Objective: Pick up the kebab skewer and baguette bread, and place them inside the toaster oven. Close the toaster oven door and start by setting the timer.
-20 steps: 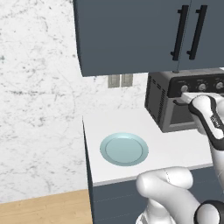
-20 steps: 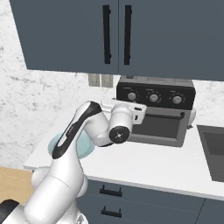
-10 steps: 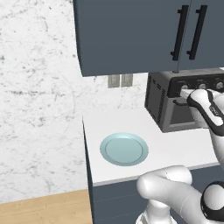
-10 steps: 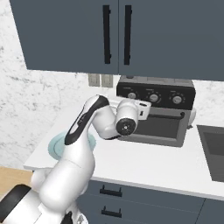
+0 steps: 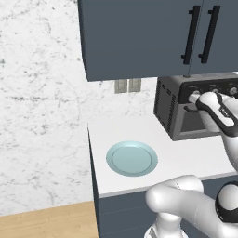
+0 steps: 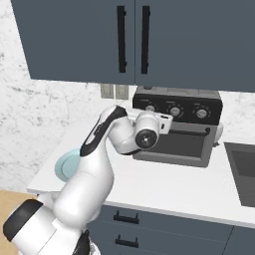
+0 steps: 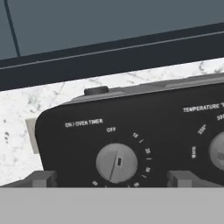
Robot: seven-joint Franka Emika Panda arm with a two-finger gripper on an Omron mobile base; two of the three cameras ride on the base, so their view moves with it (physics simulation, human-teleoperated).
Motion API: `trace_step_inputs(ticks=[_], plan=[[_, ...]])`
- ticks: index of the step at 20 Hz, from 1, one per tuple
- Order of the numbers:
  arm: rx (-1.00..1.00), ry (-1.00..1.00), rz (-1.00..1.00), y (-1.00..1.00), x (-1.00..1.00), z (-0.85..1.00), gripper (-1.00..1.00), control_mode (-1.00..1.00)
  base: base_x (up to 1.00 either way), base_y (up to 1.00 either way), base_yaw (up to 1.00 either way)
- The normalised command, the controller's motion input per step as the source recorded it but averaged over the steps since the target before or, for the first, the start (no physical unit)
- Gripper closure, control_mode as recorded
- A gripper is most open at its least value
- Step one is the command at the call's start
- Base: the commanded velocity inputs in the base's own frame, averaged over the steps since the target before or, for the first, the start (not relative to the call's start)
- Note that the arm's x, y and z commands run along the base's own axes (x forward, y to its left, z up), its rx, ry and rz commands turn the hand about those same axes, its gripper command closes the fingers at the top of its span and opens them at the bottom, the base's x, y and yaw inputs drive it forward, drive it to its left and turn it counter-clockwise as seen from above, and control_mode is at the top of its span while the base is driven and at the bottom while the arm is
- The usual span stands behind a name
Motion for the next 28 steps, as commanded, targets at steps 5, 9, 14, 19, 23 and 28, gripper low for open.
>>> trace_step_inputs(ticks=[5, 9, 14, 19, 23, 28], plan=[[0.0, 0.02, 0.0, 0.0, 0.24, 0.0, -1.0, -1.0, 0.0, 0.0, 0.0], [0.0, 0.02, 0.0, 0.0, 0.12, -0.04, -1.0, -1.0, 0.0, 0.0, 0.0], [0.0, 0.01, 0.0, 0.0, 0.01, -0.08, -1.0, -1.0, 0.0, 0.0, 0.0], [0.0, 0.0, 0.0, 0.0, 0.1, -0.02, -1.0, -1.0, 0.0, 0.0, 0.0], [0.0, 0.01, 0.0, 0.0, 0.14, 0.0, -1.0, -1.0, 0.0, 0.0, 0.0], [0.0, 0.0, 0.0, 0.0, 0.04, -0.06, -1.0, -1.0, 0.0, 0.0, 0.0]])
